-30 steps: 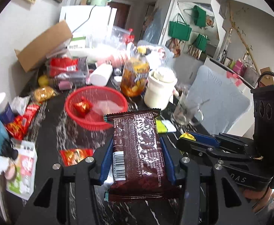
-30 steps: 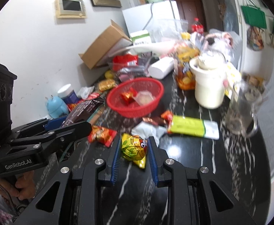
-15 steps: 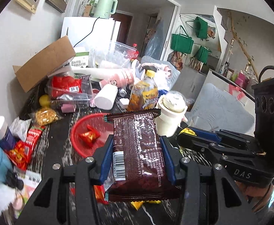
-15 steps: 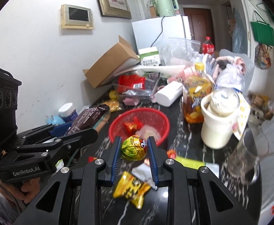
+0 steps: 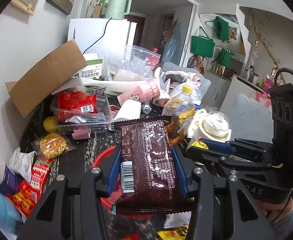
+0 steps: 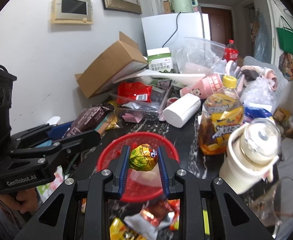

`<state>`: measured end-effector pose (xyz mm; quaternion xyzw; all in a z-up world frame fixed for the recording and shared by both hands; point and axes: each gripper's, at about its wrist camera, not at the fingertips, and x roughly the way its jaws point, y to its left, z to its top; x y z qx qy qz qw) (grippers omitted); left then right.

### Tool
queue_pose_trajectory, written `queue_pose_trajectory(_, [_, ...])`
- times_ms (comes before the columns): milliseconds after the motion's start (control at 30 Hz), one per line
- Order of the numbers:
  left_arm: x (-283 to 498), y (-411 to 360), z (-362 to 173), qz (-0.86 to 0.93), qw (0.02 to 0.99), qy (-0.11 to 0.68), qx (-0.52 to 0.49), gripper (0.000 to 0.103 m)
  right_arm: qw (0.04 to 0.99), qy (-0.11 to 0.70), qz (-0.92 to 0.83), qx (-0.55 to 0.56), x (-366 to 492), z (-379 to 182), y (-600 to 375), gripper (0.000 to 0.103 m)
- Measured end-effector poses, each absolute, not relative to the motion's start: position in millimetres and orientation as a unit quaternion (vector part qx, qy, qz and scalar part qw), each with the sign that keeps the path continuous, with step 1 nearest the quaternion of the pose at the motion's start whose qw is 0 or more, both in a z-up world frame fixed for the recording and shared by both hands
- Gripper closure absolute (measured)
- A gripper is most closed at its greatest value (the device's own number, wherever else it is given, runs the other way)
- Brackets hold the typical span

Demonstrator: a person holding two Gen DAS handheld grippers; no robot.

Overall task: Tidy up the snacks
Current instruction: 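Carry the chocolate bar and lollipop with both grippers over the red basket, then open both grippers to drop the chocolate bar and lollipop into the basket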

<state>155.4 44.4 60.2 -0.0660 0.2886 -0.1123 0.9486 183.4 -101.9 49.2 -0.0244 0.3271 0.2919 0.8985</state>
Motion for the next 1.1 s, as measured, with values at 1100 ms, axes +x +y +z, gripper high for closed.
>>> queue_pose_trajectory(1100, [218, 53, -16, -0.038, 0.916, 0.398, -0.022, 0.052, 0.872, 0.408, 0.254, -0.092, 236, -32, -57, 0.050])
